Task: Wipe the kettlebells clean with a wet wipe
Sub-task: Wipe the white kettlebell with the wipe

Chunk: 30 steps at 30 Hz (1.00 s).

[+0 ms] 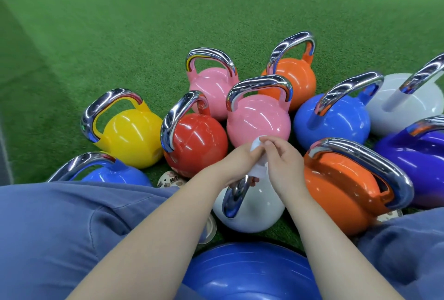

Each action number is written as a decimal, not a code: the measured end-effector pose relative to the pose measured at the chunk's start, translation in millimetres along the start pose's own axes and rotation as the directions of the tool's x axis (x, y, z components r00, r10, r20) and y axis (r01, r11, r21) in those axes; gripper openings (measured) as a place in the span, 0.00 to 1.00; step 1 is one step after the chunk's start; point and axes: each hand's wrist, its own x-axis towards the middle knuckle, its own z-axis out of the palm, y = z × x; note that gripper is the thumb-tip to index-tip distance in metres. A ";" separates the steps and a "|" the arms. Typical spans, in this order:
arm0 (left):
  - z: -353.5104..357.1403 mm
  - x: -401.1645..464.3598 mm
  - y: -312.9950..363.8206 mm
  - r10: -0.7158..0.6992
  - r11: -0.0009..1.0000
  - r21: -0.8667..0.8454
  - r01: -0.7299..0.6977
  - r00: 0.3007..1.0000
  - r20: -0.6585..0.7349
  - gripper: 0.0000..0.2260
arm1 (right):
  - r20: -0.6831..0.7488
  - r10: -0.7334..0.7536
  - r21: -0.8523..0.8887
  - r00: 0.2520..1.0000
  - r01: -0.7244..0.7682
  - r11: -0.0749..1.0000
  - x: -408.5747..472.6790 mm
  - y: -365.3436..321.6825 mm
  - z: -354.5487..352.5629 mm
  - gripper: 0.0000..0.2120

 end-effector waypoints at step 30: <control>10.9 45.6 46.3 -0.165 0.793 0.577 0.198 0.980 -0.109 0.13 | 0.016 0.045 0.039 0.999 -0.046 0.998 11.5 26.5 -3.6 0.15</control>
